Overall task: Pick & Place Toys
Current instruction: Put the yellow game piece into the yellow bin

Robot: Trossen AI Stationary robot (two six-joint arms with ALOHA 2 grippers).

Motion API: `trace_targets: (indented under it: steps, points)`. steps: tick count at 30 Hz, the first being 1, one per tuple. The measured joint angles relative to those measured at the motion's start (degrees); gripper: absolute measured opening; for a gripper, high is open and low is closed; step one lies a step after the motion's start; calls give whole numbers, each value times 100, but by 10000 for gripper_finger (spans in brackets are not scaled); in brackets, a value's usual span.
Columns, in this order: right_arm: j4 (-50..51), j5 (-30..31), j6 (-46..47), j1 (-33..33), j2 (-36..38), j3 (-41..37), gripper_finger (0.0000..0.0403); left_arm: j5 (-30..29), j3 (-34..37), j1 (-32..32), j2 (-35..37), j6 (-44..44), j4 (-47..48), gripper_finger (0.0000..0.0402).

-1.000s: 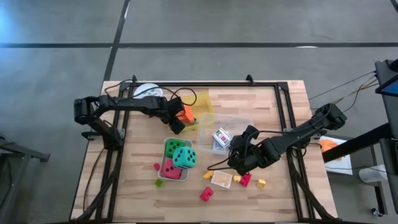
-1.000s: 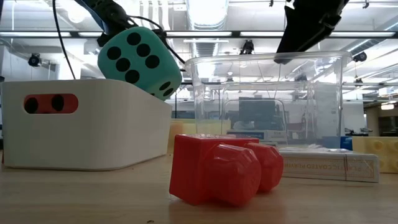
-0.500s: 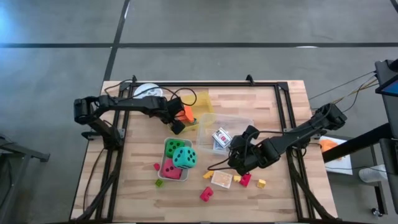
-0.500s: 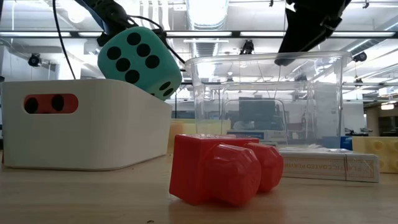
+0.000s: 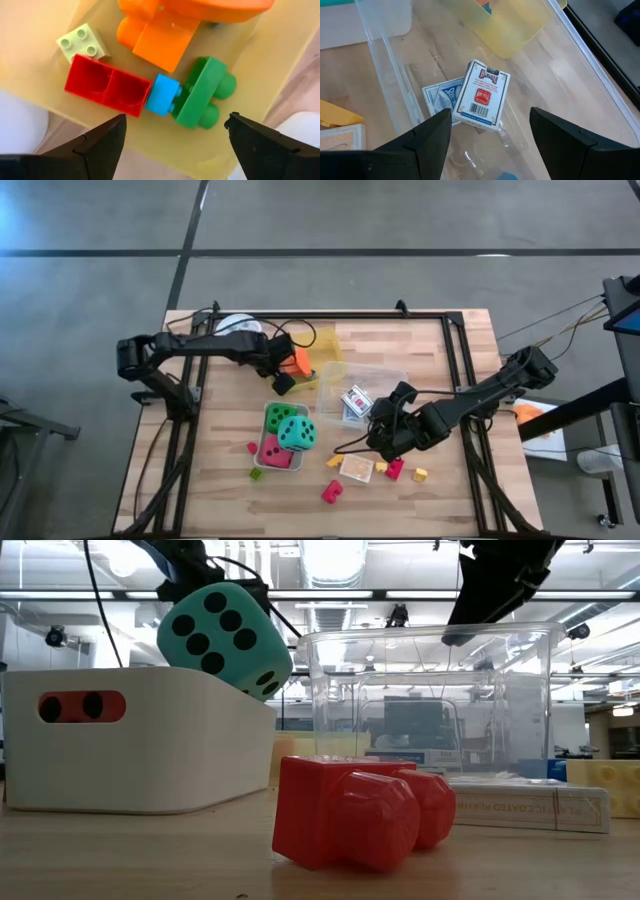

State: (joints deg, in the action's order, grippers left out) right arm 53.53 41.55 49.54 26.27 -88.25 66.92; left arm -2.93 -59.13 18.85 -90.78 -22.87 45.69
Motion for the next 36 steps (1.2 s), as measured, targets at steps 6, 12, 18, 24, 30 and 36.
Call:
trace_targets:
  steps: [6, 12, 18, 24, 30, 36]
  points:
    - [29, -8, 39, -3, 0, 61, 263, -3, -213, -17, 376, -54, 682, 337]
    - [692, -13, 715, 0, 67, 476, 263, -67, -241, -204, 1144, -437, 973, 337]
    - [1476, -296, 1571, 205, 138, 815, 263, -118, -234, -815, 1760, -1043, 1174, 337]
    - [1806, -1459, 2015, 723, 146, 868, 263, -177, -236, -1753, 1874, -1306, 1218, 337]
    - [1794, -2280, 1807, 1502, 151, 872, 263, -191, -238, -2412, 1872, -1635, 1239, 337]
    - [1748, -2383, 2366, 2222, -1, 844, 263, -175, -242, -2705, 1872, -2055, 1440, 337]
